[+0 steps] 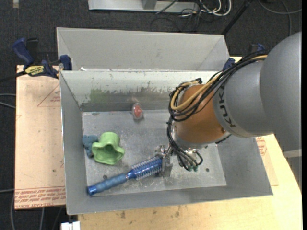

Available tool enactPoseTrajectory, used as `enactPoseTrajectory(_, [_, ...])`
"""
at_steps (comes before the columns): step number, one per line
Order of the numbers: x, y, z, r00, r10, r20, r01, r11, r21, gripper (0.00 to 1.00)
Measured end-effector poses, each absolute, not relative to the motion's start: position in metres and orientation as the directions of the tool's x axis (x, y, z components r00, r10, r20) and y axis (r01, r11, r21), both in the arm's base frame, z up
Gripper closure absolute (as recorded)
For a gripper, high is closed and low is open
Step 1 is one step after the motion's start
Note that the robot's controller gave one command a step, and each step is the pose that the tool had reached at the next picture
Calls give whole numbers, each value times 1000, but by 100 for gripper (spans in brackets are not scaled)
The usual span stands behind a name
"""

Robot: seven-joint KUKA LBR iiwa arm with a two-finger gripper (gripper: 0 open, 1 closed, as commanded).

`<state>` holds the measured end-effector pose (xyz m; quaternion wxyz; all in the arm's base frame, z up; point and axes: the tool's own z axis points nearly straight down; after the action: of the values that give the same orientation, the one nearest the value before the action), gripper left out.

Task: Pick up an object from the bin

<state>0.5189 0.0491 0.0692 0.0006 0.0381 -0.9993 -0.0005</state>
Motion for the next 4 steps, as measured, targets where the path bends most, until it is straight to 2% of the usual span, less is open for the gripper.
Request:
enactPoseTrajectory(1, [488,39,194,-994,-110,-8,-110,994,0,100])
enactPoseTrajectory(2, [508,36,215,-994,-113,-5,-113,994,0,100])
enactPoseTrajectory(3, [493,49,183,-980,-201,2,-201,980,1,100])
enactPoseTrajectory(4, [498,49,214,-941,-339,-4,-339,941,0,100])
